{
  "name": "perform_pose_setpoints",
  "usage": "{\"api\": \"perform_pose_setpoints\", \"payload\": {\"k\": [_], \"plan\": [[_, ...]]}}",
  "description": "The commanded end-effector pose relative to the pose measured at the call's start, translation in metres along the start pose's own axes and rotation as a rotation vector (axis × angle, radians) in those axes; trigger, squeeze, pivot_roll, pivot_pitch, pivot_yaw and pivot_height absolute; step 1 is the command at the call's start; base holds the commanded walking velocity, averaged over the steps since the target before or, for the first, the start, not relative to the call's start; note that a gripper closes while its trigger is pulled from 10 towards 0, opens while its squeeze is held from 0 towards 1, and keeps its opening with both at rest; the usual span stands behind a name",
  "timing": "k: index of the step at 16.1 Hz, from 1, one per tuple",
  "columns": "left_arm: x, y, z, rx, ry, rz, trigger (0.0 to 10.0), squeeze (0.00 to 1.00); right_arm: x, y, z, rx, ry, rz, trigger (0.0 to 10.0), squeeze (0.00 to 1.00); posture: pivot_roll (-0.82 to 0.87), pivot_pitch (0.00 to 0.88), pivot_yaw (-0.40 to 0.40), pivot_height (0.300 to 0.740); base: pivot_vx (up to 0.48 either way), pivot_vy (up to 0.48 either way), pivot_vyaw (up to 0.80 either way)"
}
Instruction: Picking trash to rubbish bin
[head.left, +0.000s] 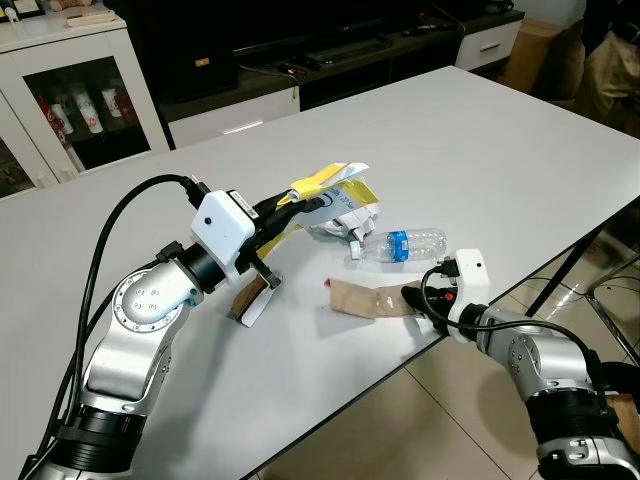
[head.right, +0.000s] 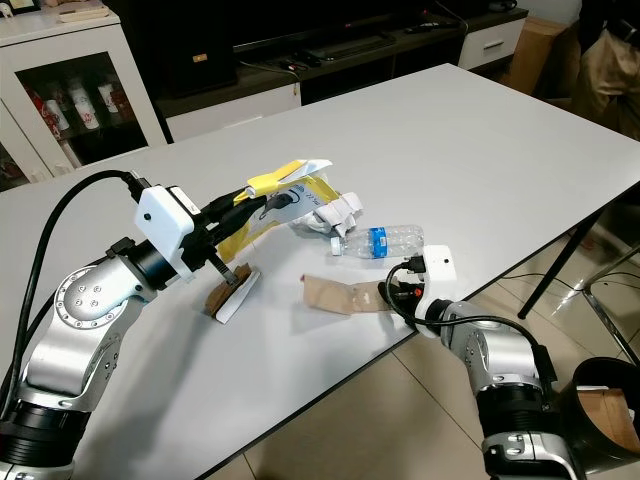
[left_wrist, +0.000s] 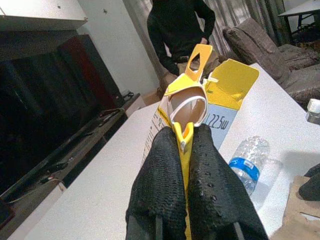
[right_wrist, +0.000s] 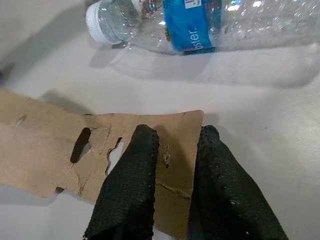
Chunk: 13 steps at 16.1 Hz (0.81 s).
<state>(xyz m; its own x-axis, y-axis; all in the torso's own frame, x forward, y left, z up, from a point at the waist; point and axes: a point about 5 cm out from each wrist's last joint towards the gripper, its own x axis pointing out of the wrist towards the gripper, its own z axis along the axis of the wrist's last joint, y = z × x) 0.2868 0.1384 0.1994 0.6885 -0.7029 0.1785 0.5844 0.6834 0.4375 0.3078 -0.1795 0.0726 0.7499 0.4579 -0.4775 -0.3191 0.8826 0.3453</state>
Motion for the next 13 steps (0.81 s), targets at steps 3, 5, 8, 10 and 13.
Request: {"api": "perform_pose_setpoints", "payload": {"k": [3, 5, 8, 10, 13], "plan": [[0.001, 0.001, 0.001, 0.013, -0.007, 0.0, 0.0, 0.0, -0.003, 0.012, 0.008, 0.106, -0.083, 0.112, 0.0, 0.0, -0.06, 0.0, 0.034, 0.74, 0.0, 0.0, 0.0], [0.0, 0.005, 0.002, 0.018, -0.014, 0.023, 0.0, 0.0, -0.009, 0.021, 0.022, 0.136, -0.168, 0.223, 0.0, 0.0, -0.06, 0.0, 0.03, 0.74, 0.0, 0.0, 0.0], [0.0, 0.006, 0.001, 0.028, -0.011, 0.038, 0.0, 0.0, -0.016, 0.023, 0.036, 0.135, -0.256, 0.276, 0.0, 0.0, -0.06, 0.0, 0.028, 0.74, 0.0, 0.0, 0.0], [-0.001, 0.007, 0.001, 0.028, -0.01, 0.039, 0.0, 0.0, -0.018, 0.024, 0.039, 0.103, -0.259, 0.269, 0.0, 0.0, -0.06, 0.0, 0.028, 0.74, 0.0, 0.0, 0.0], [0.0, 0.011, 0.001, 0.035, -0.011, 0.056, 0.0, 0.0, -0.022, 0.029, 0.048, 0.09, -0.287, 0.282, 0.0, 0.0, -0.07, 0.0, 0.03, 0.74, 0.0, 0.0, 0.0]]}}
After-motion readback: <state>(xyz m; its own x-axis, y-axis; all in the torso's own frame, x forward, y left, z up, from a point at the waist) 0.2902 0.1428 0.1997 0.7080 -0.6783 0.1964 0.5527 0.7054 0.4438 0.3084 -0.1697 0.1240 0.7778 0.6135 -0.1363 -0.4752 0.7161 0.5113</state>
